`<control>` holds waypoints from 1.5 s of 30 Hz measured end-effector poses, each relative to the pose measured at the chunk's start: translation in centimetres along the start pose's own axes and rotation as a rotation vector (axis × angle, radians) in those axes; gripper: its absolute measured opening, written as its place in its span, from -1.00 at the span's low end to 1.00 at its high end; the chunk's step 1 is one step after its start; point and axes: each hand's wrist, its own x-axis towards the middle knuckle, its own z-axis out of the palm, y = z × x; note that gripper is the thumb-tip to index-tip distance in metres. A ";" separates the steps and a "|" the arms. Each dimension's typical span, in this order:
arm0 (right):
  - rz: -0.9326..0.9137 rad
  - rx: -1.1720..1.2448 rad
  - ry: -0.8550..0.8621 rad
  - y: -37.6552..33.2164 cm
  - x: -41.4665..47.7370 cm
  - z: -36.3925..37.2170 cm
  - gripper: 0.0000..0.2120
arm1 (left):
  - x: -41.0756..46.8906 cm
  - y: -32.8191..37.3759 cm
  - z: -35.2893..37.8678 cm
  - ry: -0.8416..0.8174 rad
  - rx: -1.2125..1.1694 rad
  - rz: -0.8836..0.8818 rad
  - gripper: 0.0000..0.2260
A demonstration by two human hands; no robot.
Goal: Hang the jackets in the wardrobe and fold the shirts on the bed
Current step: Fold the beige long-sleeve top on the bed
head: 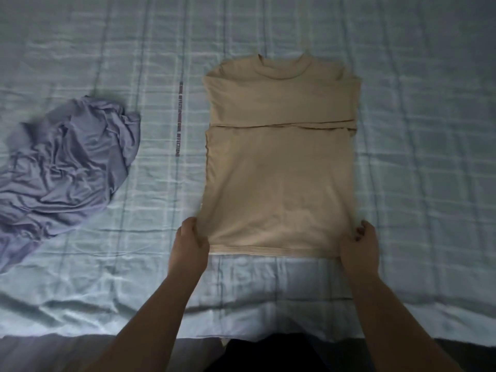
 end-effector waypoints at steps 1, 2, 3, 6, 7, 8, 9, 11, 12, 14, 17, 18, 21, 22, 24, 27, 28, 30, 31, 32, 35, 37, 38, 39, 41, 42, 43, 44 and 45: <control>0.063 0.002 -0.008 0.0 0.6 -0.3 -0.42 | -0.1 0.3 -0.2 -0.018 -0.064 -0.065 -0.64; 0.114 -0.009 -0.038 0.1 1.4 -0.6 -0.42 | 0.0 0.4 -0.4 -0.039 -0.112 -0.130 -0.71; 0.173 -0.007 -0.093 0.0 2.2 -0.9 -0.45 | 0.3 0.4 -0.5 -0.058 -0.134 -0.179 -0.79; 0.393 0.259 -0.242 0.2 3.1 -2.0 -0.87 | 1.3 -0.3 -1.1 -0.093 -0.221 -0.253 -0.89; 0.463 0.357 -0.285 0.1 2.7 -2.6 -0.94 | 1.3 -0.5 -1.3 -0.130 -0.322 -0.263 -0.89; 0.494 0.447 -0.323 0.1 2.4 -3.2 -0.96 | 1.0 -0.8 -1.5 -0.177 -0.446 -0.273 -0.90; 0.493 0.506 -0.348 0.1 1.8 -3.9 -0.98 | 0.4 -1.1 -1.8 -0.212 -0.562 -0.277 -0.89; 0.451 0.579 -0.359 0.3 0.6 -5.1 -0.95 | -1.0 -1.4 -2.4 -0.239 -0.749 -0.275 -0.87; 0.441 0.616 -0.346 0.6 0.1 -5.7 -0.94 | -1.8 -1.5 -2.9 -0.237 -0.800 -0.265 -0.86; 0.427 0.662 -0.302 1.0 -1.2 -7.1 -0.84 | -3.4 -1.8 -3.9 -0.245 -0.833 -0.242 -0.82; 0.436 0.692 -0.264 1.8 -3.7 -9.3 -0.72 | -5.9 -2.7 -5.7 -0.291 -0.901 -0.266 -0.75; 0.439 0.688 -0.259 2.2 -4.5 -9.9 -0.70 | -6.8 -3.0 -6.3 -0.300 -0.927 -0.278 -0.73; 0.456 0.620 -0.244 4.7 -6.7 -10.9 -0.71 | -9.7 -4.4 -7.4 -0.319 -0.942 -0.334 -0.73; 0.464 0.607 -0.232 5.6 -7.6 -11.2 -0.76 | -10.8 -4.9 -7.5 -0.329 -0.944 -0.366 -0.74; 0.504 0.616 -0.213 6.9 -9.3 -11.6 -0.90 | -12.7 -6.0 -7.5 -0.359 -0.970 -0.446 -0.75; 0.567 0.663 -0.214 7.9 -10.9 -11.8 -0.86 | -14.7 -7.3 -7.0 -0.391 -1.022 -0.518 -0.70; 0.575 0.676 -0.213 7.9 -11.1 -11.8 -0.86 | -15.1 -7.4 -6.9 -0.397 -1.030 -0.527 -0.69; 0.551 0.662 -0.209 7.4 -10.9 -11.7 -0.89 | -15.2 -6.8 -7.0 -0.404 -1.040 -0.532 -0.70; 0.522 0.638 -0.212 6.9 -10.5 -11.8 -0.90 | -14.9 -6.3 -7.2 -0.408 -1.035 -0.521 -0.71; 0.480 0.610 -0.211 6.0 -10.2 -11.9 -0.92 | -14.4 -5.7 -7.5 -0.403 -1.024 -0.498 -0.72; 0.317 0.526 -0.180 2.4 -8.8 -12.6 -0.86 | -12.0 -3.1 -9.4 -0.307 -1.057 -0.402 -0.75; 0.234 0.535 -0.151 -0.8 -7.8 -13.4 -0.84 | -10.2 -0.5 -11.1 -0.275 -1.115 -0.332 -0.80; 0.212 0.551 -0.147 -2.3 -7.3 -13.7 -0.85 | -9.4 0.8 -11.9 -0.274 -1.135 -0.304 -0.84; 0.201 0.574 -0.153 -3.8 -6.5 -14.0 -0.85 | -8.6 2.3 -12.6 -0.275 -1.159 -0.283 -0.87; 0.209 0.641 -0.174 -6.9 -4.6 -14.4 -0.84 | -6.6 5.1 -13.6 -0.284 -1.223 -0.285 -0.89; 0.215 0.676 -0.192 -8.4 -3.6 -14.4 -0.85 | -5.4 6.5 -13.9 -0.286 -1.252 -0.294 -0.89; 0.215 0.695 -0.210 -10.0 -2.5 -14.3 -0.86 | -4.2 7.9 -14.1 -0.285 -1.274 -0.304 -0.89; 0.214 0.715 -0.222 -11.4 -1.4 -14.0 -0.87 | -3.0 9.1 -14.2 -0.278 -1.286 -0.313 -0.88; 0.208 0.705 -0.224 -12.8 -0.1 -13.5 -0.88 | -1.7 10.3 -14.2 -0.268 -1.291 -0.321 -0.89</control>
